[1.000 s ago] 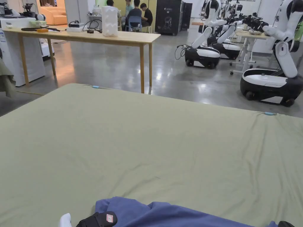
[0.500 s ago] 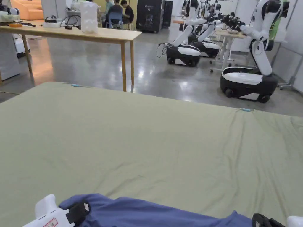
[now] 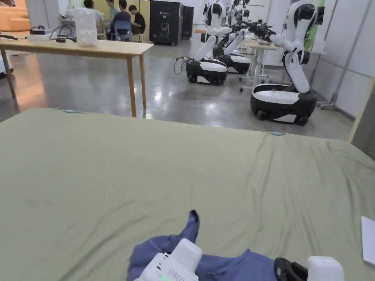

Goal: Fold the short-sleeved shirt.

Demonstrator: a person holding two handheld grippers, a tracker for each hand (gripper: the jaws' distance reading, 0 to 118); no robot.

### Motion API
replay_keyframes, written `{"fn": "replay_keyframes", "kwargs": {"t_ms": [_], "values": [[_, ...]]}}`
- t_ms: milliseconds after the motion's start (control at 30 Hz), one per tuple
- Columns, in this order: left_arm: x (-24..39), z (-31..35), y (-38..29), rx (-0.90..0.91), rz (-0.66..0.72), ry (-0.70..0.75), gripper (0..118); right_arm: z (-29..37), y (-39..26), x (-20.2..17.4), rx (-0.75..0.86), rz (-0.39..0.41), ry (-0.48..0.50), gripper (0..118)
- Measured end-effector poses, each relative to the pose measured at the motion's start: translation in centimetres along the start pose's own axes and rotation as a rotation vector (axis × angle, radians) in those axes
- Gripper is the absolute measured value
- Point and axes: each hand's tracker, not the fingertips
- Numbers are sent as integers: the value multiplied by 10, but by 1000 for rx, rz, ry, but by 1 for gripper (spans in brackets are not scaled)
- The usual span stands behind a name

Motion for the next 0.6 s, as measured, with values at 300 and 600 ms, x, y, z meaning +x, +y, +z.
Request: {"fn": "replay_keyframes", "kwargs": {"t_ms": [300, 600], "values": [[-28, 20, -5, 31, 471, -217, 117, 12, -10, 18, -35, -23, 13, 3], [-90, 6, -30, -11, 819, -289, 23, 9, -15, 18, -31, -56, 41, 3]]}}
